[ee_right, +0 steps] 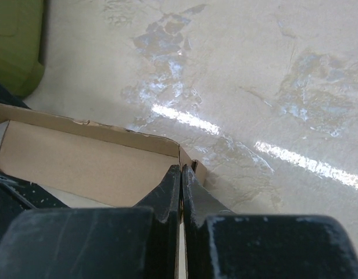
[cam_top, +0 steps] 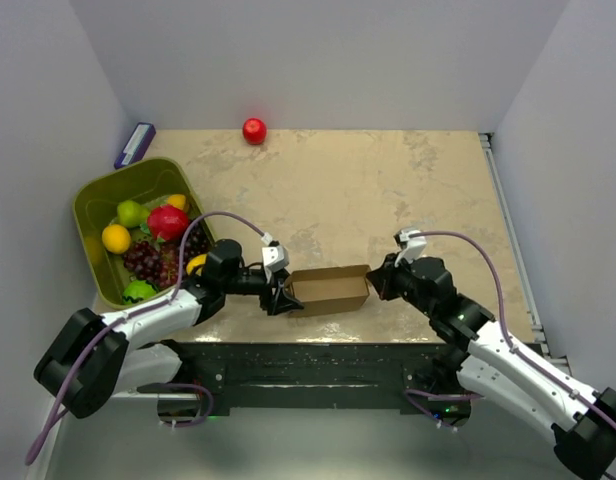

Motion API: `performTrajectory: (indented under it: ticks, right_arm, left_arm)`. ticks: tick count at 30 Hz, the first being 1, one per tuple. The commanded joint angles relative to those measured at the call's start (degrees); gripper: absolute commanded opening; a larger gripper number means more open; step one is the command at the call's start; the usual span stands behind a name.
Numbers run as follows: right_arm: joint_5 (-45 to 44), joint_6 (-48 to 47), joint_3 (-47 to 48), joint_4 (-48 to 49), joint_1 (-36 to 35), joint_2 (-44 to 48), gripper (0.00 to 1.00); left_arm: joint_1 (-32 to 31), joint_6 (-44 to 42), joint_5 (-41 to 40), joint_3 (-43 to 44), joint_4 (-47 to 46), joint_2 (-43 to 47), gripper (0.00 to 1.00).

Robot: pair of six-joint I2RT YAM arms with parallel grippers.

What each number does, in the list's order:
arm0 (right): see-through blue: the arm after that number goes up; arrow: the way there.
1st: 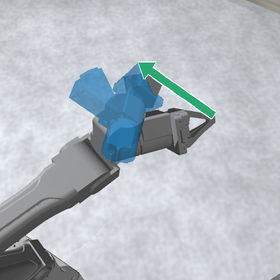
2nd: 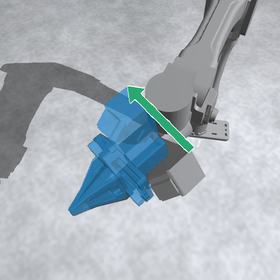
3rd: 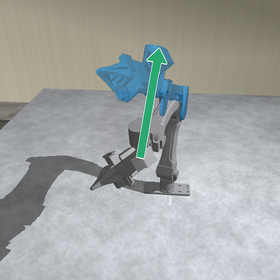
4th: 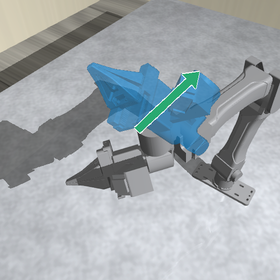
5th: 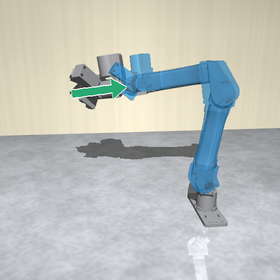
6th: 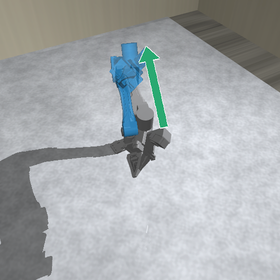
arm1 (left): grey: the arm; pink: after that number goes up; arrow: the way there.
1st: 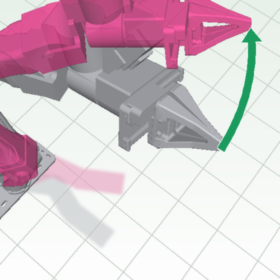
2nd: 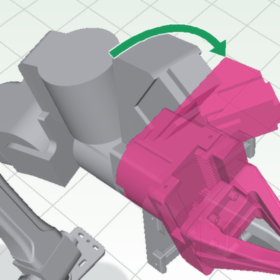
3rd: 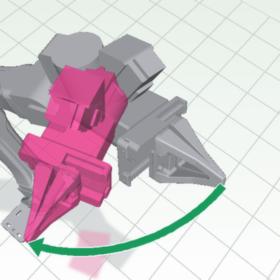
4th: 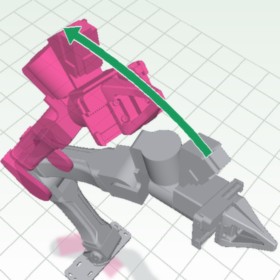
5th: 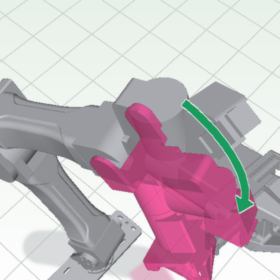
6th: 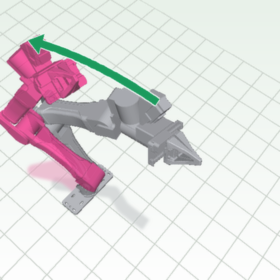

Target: Fold the paper box

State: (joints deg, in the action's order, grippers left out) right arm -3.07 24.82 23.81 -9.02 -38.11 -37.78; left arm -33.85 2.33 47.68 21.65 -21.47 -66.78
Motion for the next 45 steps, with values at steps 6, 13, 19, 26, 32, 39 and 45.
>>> performTrajectory:
  ticks: [6, 13, 19, 26, 32, 39, 45]
  right_arm:
    - [-9.9, 3.4, -0.7, 3.1, -7.2, -3.6, 0.00]
    - [-15.6, 5.2, -0.9, 2.4, -12.1, -5.1, 0.00]
    - [-20.2, 5.3, -0.1, -1.7, -14.2, -4.7, 0.00]
    - [-21.2, 5.9, 1.2, -3.5, -14.7, -4.8, 0.00]
    - [-23.4, 7.0, 2.6, -5.2, -15.1, -5.2, 0.00]
    - [-25.0, 7.6, 3.6, -6.4, -15.8, -6.0, 0.00]
    - [-27.0, 7.9, 4.8, -7.3, -16.1, -6.4, 0.00]
  left_arm:
    - [-1.3, -2.1, -5.4, 2.3, 1.8, -1.3, 0.18]
    - [-1.5, -2.1, -7.8, 2.6, 2.1, -1.9, 0.19]
    - [-1.6, -1.7, -10.1, 3.0, 2.5, -2.4, 0.20]
    - [-1.5, -1.3, -11.9, 3.3, 2.8, -2.5, 0.20]
    - [-1.3, -0.6, -13.8, 3.8, 3.1, -3.4, 0.21]
    - [-1.0, 0.3, -16.6, 4.2, 3.4, -4.1, 0.25]
    - [-0.7, 0.0, -17.4, 5.4, 4.2, -5.5, 0.37]
